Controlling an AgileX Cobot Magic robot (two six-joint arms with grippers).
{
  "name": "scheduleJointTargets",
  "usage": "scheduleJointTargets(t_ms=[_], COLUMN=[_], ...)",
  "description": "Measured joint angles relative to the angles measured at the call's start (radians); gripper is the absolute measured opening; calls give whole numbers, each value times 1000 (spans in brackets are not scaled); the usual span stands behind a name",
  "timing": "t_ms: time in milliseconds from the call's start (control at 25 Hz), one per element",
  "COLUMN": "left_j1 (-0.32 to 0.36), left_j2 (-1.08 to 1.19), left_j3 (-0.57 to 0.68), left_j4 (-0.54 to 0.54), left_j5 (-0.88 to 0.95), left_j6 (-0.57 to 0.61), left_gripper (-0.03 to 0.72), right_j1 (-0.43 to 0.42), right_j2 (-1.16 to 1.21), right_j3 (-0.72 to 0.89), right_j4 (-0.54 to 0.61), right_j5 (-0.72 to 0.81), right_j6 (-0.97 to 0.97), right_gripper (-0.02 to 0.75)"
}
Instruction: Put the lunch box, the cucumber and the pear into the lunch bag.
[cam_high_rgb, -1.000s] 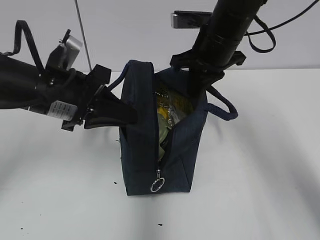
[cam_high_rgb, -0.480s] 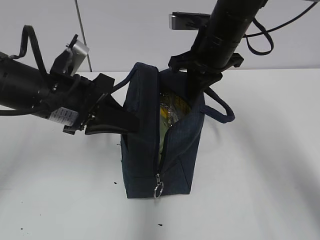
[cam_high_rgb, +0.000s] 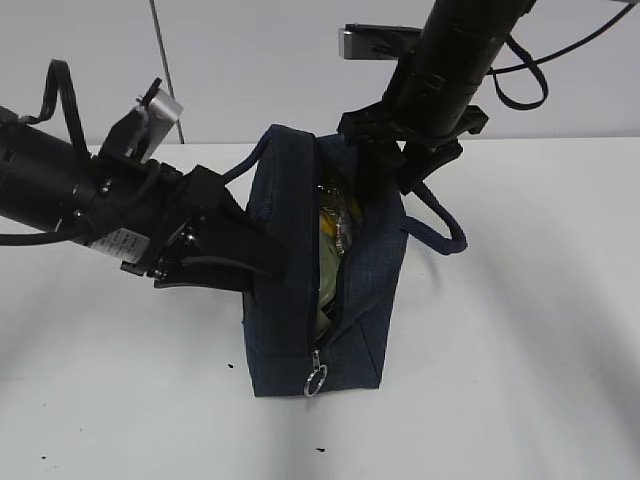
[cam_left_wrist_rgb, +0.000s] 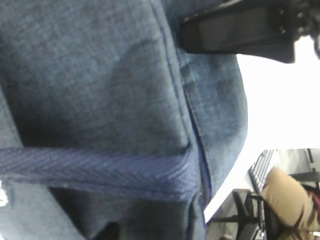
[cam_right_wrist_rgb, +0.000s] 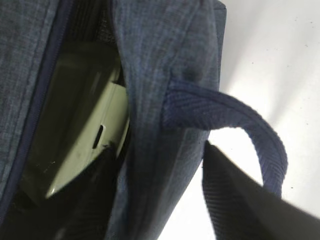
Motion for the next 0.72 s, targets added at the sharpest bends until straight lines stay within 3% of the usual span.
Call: scheduleJointTargets(t_ms=[80, 240, 480, 720], left_j1=[0, 0, -6, -82], left_j2=[0, 0, 0, 0], left_j3=[0, 0, 0, -2], left_j4=[10, 13, 13, 26], left_j5=[4, 30, 73, 29], left_j6=[0, 9, 51, 118], left_gripper=[426, 452, 456, 456], right_j1=[0, 0, 0, 0], right_j2=[0, -2, -25, -90], right_j3=[0, 0, 0, 0], right_j4=[6, 31, 41, 37], right_j5=[0, 0, 0, 2], right_j6=[0, -13, -26, -35], right_gripper=[473, 477, 422, 364])
